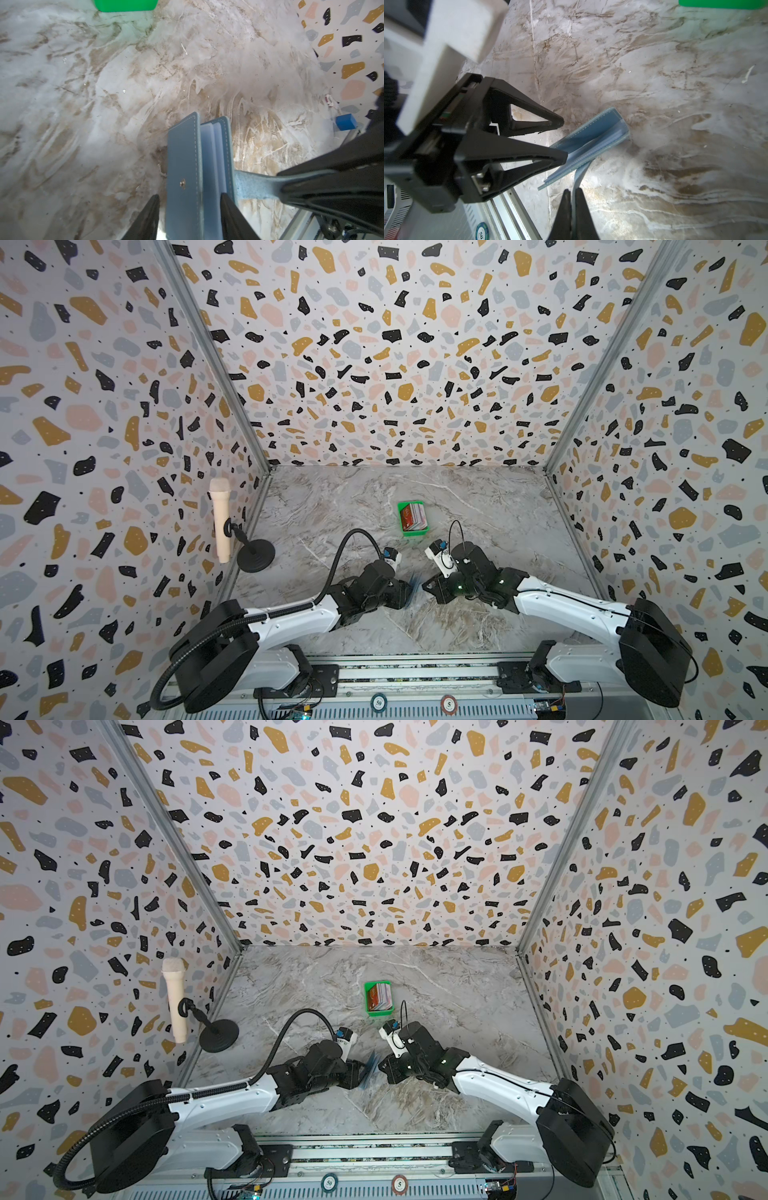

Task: Insert credit cards into a card holder
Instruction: Open the card holder at the center of the table.

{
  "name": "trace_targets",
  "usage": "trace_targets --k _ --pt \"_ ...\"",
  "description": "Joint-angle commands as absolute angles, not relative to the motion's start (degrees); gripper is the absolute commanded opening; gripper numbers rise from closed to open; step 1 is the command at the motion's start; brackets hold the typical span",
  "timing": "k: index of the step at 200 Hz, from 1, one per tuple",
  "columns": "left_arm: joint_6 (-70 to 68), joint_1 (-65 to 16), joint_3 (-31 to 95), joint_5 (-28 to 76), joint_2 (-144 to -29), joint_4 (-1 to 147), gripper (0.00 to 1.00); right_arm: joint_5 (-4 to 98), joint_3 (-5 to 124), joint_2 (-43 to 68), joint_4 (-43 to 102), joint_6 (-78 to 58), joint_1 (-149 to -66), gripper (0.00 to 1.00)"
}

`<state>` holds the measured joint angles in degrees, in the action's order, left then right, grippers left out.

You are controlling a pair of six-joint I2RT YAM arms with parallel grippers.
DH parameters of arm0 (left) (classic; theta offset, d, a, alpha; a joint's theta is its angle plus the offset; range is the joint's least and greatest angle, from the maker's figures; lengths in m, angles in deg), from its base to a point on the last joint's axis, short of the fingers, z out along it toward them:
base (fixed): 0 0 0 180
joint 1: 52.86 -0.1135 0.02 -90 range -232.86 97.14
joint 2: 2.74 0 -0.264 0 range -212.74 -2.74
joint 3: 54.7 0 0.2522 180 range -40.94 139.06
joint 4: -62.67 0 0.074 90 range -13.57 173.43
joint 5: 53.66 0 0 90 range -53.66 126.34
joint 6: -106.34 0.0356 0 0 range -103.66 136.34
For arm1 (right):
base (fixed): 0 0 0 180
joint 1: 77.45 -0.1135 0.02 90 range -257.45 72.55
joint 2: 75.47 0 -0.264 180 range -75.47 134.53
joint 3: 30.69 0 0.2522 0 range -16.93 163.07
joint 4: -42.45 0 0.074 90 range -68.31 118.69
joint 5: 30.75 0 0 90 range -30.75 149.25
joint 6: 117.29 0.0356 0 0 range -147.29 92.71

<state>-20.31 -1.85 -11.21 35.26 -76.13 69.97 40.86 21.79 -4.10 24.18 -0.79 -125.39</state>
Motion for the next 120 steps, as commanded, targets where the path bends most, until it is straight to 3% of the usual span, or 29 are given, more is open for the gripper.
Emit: trace_targets --k 1,42,120 --pt "-19.9 -3.6 -11.3 37.6 -76.1 72.1 0.43 41.3 21.2 -6.9 23.4 -1.1 -124.0 0.00" --pt "-20.7 -5.3 -15.0 34.8 -75.6 71.1 0.33 39.9 16.3 -6.8 25.2 -1.0 -118.1 0.00" --pt "-25.2 -5.1 -19.3 30.2 -77.7 63.5 0.30 49.5 15.2 3.2 25.6 -0.5 -115.0 0.00"
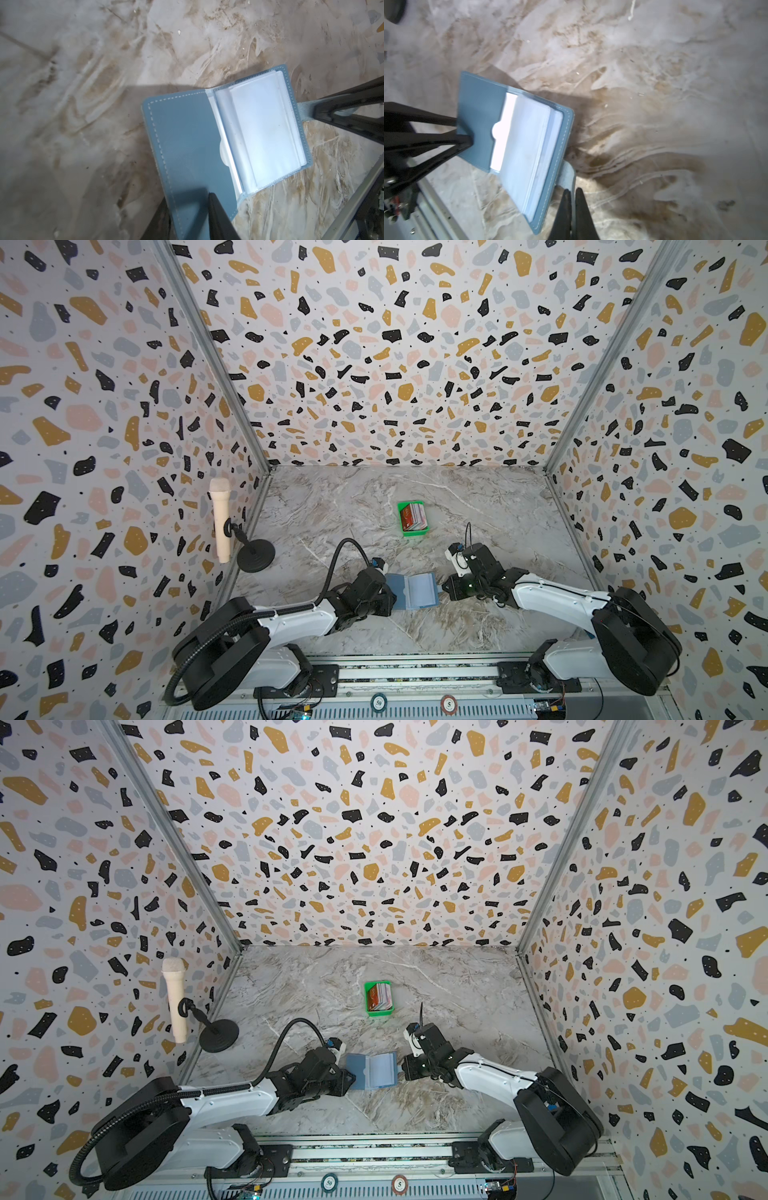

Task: Insert credit cards into a card holder
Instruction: Open the card holder at the center of the table.

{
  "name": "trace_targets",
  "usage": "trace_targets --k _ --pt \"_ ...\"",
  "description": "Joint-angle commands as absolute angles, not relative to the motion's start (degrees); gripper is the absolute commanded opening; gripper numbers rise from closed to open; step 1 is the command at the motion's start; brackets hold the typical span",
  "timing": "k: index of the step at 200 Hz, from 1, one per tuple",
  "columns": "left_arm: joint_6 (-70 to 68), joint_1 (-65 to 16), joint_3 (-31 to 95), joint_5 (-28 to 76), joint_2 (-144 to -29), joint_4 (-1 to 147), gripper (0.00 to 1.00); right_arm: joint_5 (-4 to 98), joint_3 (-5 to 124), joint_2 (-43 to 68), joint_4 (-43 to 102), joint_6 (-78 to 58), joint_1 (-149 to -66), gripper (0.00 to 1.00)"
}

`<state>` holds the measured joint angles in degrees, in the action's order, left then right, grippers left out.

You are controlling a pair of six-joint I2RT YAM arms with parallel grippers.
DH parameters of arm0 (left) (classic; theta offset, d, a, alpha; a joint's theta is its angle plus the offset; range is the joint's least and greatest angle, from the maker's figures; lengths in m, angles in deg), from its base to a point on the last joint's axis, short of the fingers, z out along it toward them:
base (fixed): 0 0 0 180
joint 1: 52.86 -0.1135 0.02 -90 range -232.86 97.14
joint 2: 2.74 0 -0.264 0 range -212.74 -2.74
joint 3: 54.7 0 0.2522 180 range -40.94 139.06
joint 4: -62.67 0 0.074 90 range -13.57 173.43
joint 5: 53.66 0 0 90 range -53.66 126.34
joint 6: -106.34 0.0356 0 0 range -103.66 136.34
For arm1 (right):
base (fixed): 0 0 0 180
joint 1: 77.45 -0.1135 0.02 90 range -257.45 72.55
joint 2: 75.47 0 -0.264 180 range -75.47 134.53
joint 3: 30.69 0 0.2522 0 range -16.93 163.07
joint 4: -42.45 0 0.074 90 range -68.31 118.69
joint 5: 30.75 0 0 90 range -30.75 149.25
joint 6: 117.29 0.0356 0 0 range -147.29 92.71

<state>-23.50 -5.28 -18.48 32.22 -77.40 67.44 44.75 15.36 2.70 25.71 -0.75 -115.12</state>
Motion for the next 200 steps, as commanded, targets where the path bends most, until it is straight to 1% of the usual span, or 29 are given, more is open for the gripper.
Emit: trace_targets --k 1,13,17,28,30,31,32,34,38,41,50,71,84,108,121,135,152,166,200 --pt "-25.2 -5.1 -19.3 30.2 -77.7 63.4 0.31 49.5 15.2 3.2 25.6 -0.5 -115.0 0.00" --pt "-25.3 -4.8 -19.2 30.0 -77.9 63.1 0.30 50.4 15.3 3.5 25.5 -0.2 -115.0 0.08" --pt "-25.3 -4.7 -19.1 30.0 -78.0 63.0 0.30 50.7 15.5 3.5 25.3 -0.2 -114.9 0.13" --pt "-25.2 -4.4 -18.7 29.8 -78.4 63.1 0.29 51.0 15.7 3.5 25.0 -0.2 -115.0 0.22" --pt "-25.2 -4.3 -18.6 29.8 -78.5 63.1 0.29 50.9 15.8 3.4 24.8 -0.3 -115.0 0.25" --pt "-25.2 -4.3 -18.5 29.7 -78.5 63.1 0.30 50.9 15.8 3.4 24.8 -0.3 -115.0 0.25" --pt "-25.2 -4.3 -18.5 29.7 -78.6 63.1 0.30 50.9 15.8 3.3 24.7 -0.3 -115.0 0.28" --pt "-25.2 -4.2 -18.4 29.7 -78.7 63.2 0.30 50.9 15.8 3.1 24.7 -0.3 -114.9 0.29" --pt "-25.1 -4.2 -18.2 29.7 -78.8 63.3 0.29 50.7 15.9 2.7 24.4 -0.4 -115.0 0.34" --pt "-25.1 -4.1 -18.1 29.7 -78.9 63.5 0.30 50.6 16.0 2.5 24.3 -0.5 -114.9 0.35" --pt "-25.1 -3.9 -18.0 29.6 -78.9 63.6 0.30 50.4 16.3 0.8 23.6 -0.6 -115.0 0.43" --pt "-25.2 -3.9 -17.8 29.7 -78.2 64.1 0.30 49.9 17.0 -4.7 22.2 -1.5 -115.1 0.54" --pt "-25.1 -3.9 -17.6 29.7 -77.7 64.5 0.30 49.3 18.1 -7.4 21.0 -2.2 -115.0 0.57" --pt "-24.9 -3.8 -17.1 30.0 -76.9 65.2 0.30 46.5 20.7 -10.1 20.2 -3.7 -116.5 0.58" --pt "-24.6 -3.8 -16.9 30.3 -76.5 65.6 0.31 42.4 22.5 -9.2 20.9 -4.6 -118.0 0.57" --pt "-24.3 -3.9 -16.9 30.6 -76.4 66.0 0.31 38.1 24.0 -6.2 22.9 -4.8 -119.4 0.53" --pt "-24.3 -3.9 -17.0 30.7 -76.2 65.9 0.31 34.0 24.2 -1.3 26.0 -4.1 -120.0 0.44" --pt "-24.1 -3.9 -16.9 30.7 -76.1 65.9 0.31 34.2 23.6 1.6 27.5 -3.9 -120.2 0.39" --pt "-24.1 -3.9 -16.8 30.3 -75.2 66.3 0.31 37.4 22.6 7.1 27.9 -4.0 -122.2 0.36"
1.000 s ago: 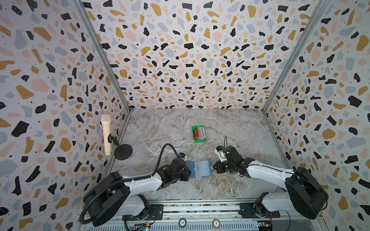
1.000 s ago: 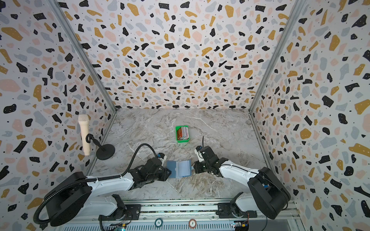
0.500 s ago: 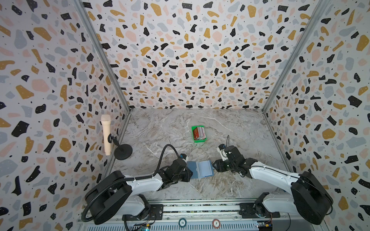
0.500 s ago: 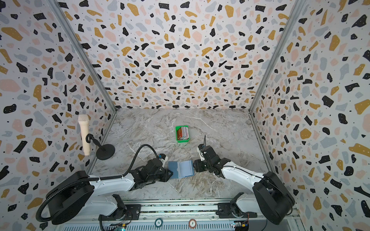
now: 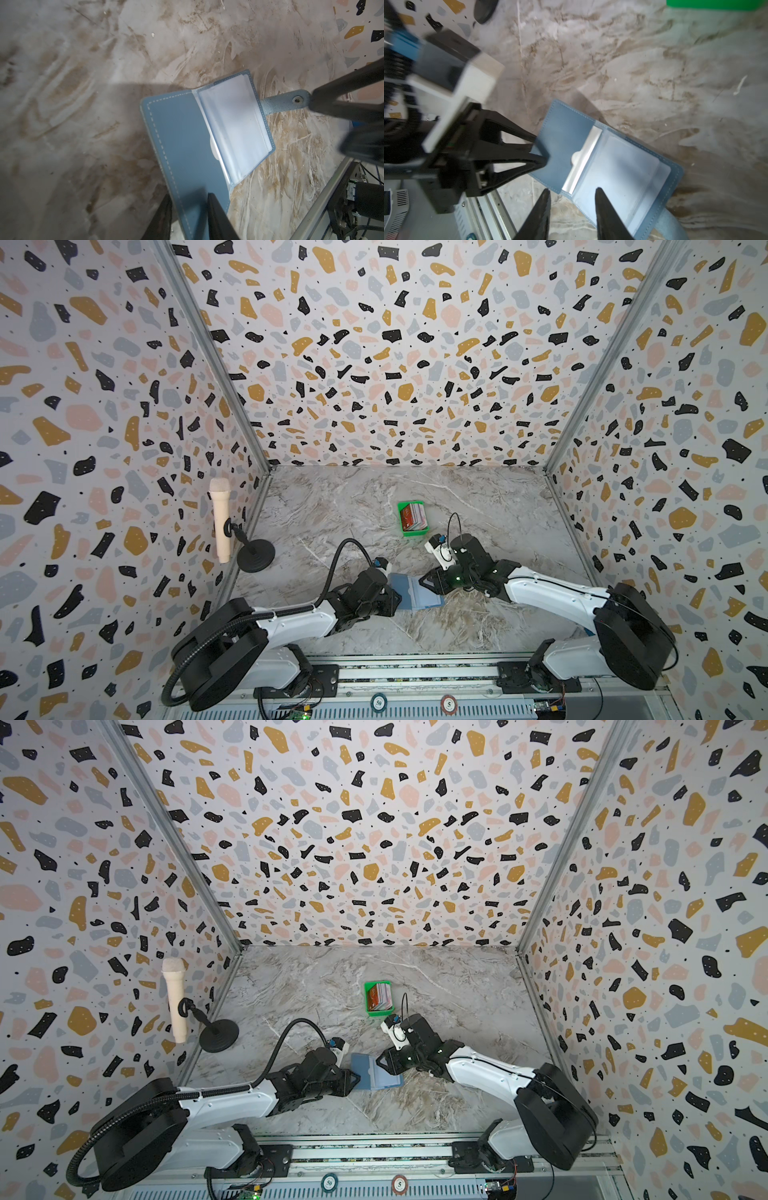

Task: Insert credit cards into a card holder
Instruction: Open the card holder at the center of the table.

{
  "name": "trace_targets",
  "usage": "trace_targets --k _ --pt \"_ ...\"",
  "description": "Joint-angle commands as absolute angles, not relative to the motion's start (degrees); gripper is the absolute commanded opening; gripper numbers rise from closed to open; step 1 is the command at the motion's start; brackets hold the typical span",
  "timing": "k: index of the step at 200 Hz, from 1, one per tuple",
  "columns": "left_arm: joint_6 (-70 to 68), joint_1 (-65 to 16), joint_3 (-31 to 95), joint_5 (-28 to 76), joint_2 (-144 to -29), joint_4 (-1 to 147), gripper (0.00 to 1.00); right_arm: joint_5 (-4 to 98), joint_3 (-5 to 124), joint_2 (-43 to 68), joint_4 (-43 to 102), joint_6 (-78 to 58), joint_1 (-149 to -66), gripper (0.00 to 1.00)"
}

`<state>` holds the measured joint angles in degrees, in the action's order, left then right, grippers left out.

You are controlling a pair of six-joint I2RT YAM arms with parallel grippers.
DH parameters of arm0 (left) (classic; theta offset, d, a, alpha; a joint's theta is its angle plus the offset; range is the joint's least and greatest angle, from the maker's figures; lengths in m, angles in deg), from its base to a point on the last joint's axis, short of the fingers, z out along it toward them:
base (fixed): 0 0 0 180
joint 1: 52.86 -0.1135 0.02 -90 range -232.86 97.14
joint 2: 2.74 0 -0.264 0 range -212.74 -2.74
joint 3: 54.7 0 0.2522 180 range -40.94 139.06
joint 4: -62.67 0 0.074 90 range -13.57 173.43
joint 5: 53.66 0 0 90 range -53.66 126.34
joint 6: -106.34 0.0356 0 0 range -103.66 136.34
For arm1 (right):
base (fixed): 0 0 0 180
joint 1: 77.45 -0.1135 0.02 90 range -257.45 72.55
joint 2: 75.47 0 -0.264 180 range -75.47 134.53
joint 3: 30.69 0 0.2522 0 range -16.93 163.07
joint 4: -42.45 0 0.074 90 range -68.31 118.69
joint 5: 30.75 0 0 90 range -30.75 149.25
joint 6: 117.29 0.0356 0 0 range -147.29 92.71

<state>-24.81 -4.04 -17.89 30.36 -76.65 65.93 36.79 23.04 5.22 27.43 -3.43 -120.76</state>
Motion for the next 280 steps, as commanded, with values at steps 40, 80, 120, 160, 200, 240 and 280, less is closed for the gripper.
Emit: trace_targets --k 40,80,120,160,200,240,280 --pt "-24.1 -4.1 -16.8 31.3 -70.5 68.5 0.33 44.4 22.2 10.9 25.3 -4.1 -123.9 0.35" --pt "-24.3 -4.2 -16.9 30.6 -71.4 67.8 0.31 45.8 26.4 7.1 23.9 -6.4 -128.3 0.35" --pt "-24.3 -4.4 -16.9 30.8 -70.5 68.3 0.30 43.8 29.6 12.1 25.8 -7.1 -129.1 0.31" --pt "-24.1 -5.7 -16.4 31.8 -63.6 72.6 0.31 42.4 28.9 18.5 29.1 -6.7 -129.0 0.29" --pt "-27.2 -6.0 -17.9 29.5 -63.9 65.5 0.26 41.6 27.4 19.4 30.9 -5.7 -129.1 0.28" --pt "-25.8 -5.7 -16.9 28.0 -76.9 60.6 0.18 41.9 27.2 16.8 29.8 -5.5 -129.1 0.29" --pt "-23.7 -5.7 -15.9 29.0 -81.6 61.7 0.14 43.9 27.5 11.4 26.4 -5.6 -128.3 0.37"
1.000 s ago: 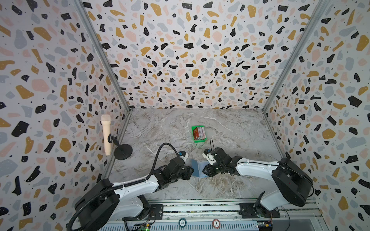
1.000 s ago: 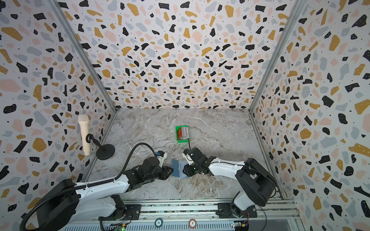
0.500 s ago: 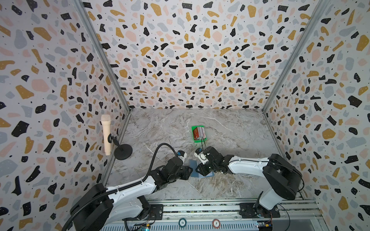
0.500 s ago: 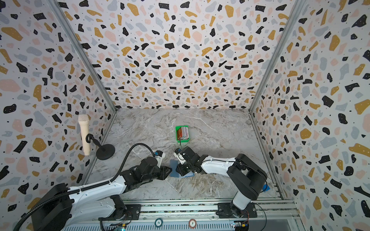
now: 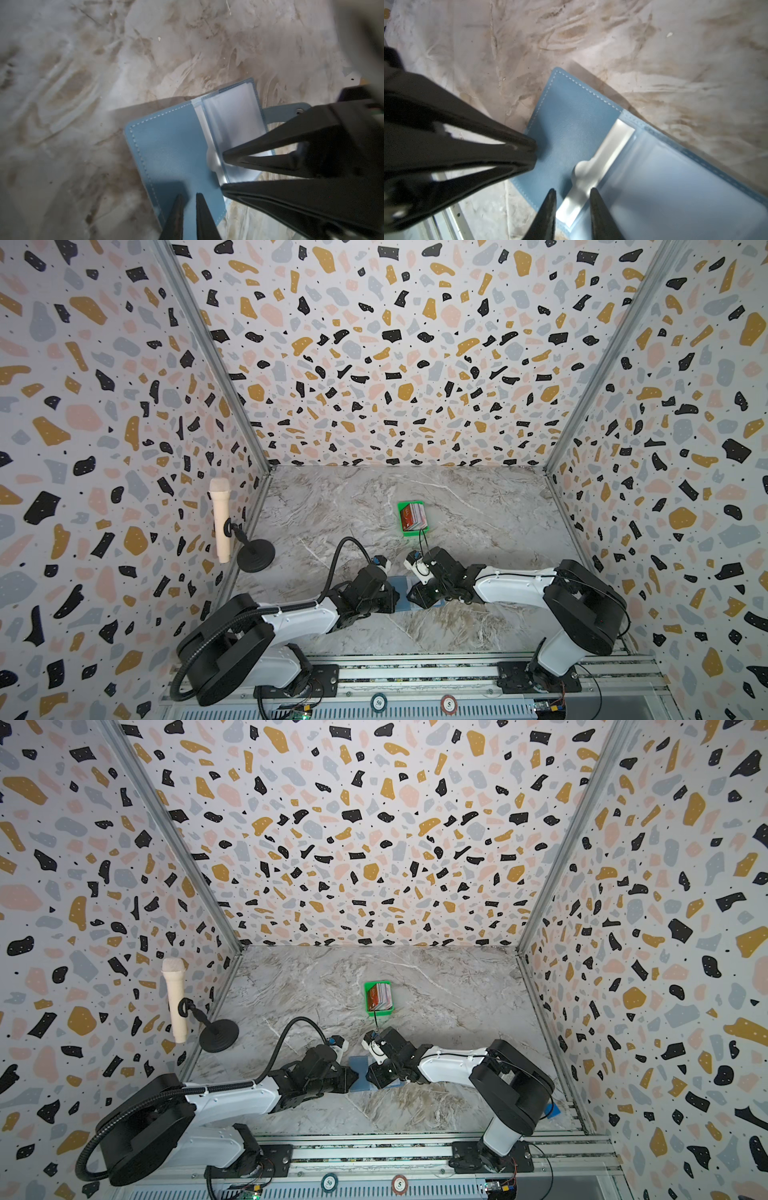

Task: Insert credit cards into a card holder
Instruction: Open the card holder at the center of the table, then flip over the card slot on the card holder.

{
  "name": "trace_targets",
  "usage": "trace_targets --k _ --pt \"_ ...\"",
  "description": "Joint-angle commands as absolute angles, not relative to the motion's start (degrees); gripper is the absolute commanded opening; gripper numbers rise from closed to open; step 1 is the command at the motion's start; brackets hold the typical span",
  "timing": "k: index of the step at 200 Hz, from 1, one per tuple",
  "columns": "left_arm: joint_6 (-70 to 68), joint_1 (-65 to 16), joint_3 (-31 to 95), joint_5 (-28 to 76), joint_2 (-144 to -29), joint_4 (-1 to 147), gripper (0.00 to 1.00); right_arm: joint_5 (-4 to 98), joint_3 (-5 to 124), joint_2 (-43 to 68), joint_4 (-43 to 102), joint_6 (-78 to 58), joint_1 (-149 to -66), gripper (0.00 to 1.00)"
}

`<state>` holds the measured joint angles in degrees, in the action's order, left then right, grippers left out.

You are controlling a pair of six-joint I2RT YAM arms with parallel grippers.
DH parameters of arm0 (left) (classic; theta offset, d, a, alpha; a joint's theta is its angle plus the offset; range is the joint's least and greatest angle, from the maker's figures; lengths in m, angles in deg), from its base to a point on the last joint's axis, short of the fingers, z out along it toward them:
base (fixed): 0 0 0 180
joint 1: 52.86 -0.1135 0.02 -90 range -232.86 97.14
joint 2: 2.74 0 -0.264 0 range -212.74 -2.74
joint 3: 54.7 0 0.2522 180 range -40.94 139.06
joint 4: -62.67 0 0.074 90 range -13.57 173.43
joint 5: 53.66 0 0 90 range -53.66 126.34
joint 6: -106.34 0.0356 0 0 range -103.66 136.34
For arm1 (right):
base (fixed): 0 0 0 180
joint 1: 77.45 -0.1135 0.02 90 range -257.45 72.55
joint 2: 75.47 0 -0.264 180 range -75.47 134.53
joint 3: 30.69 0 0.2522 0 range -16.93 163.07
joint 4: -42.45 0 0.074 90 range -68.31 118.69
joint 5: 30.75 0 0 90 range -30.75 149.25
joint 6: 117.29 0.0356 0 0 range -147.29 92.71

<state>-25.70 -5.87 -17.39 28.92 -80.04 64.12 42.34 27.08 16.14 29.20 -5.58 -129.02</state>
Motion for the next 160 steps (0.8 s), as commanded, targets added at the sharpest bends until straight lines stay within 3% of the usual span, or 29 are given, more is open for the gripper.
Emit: trace_targets --k 1,42,83,160 --pt "-23.7 -5.7 -15.9 29.0 -81.6 61.7 0.14 44.0 27.5 11.3 26.3 -5.7 -128.2 0.37" --pt "-22.9 -5.7 -15.5 30.0 -81.2 64.1 0.10 47.5 30.5 13.2 21.3 -8.7 -123.3 0.50" --pt "-22.9 -5.7 -15.5 30.1 -80.9 64.0 0.00 50.4 32.0 17.6 20.4 -10.0 -122.3 0.51" --pt "-22.5 -5.7 -15.6 29.7 -81.9 63.4 0.00 52.9 31.1 18.9 20.8 -8.3 -124.6 0.55"
